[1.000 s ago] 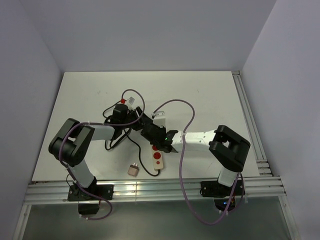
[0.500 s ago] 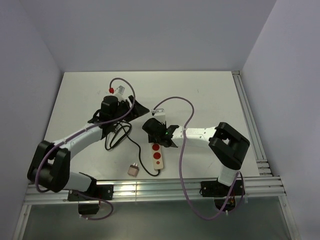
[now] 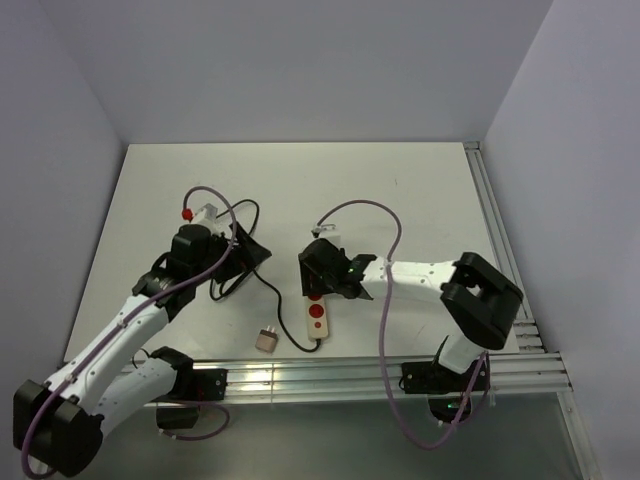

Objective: Insert the plug

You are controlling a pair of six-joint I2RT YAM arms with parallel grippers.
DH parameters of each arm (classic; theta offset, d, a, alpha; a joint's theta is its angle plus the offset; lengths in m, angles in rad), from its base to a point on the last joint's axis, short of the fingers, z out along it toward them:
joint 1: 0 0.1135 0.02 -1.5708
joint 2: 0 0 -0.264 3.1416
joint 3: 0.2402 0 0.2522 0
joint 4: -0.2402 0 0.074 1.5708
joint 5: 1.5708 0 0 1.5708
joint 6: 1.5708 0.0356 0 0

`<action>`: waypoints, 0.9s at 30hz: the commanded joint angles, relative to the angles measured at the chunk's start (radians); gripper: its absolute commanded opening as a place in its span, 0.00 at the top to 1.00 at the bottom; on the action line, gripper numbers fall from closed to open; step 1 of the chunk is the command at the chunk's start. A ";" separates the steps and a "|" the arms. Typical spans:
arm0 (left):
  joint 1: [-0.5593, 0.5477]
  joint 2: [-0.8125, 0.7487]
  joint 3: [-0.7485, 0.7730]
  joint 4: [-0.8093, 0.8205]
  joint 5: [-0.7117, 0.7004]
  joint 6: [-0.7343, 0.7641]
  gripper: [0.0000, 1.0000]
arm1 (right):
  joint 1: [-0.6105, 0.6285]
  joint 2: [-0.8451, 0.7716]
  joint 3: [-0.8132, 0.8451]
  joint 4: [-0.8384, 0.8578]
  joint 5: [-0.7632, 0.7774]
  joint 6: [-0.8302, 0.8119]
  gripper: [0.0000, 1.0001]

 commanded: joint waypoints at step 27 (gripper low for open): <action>-0.863 0.272 -0.036 -0.422 -0.674 -0.662 0.00 | 0.005 -0.742 -0.220 -0.208 -0.069 0.015 0.19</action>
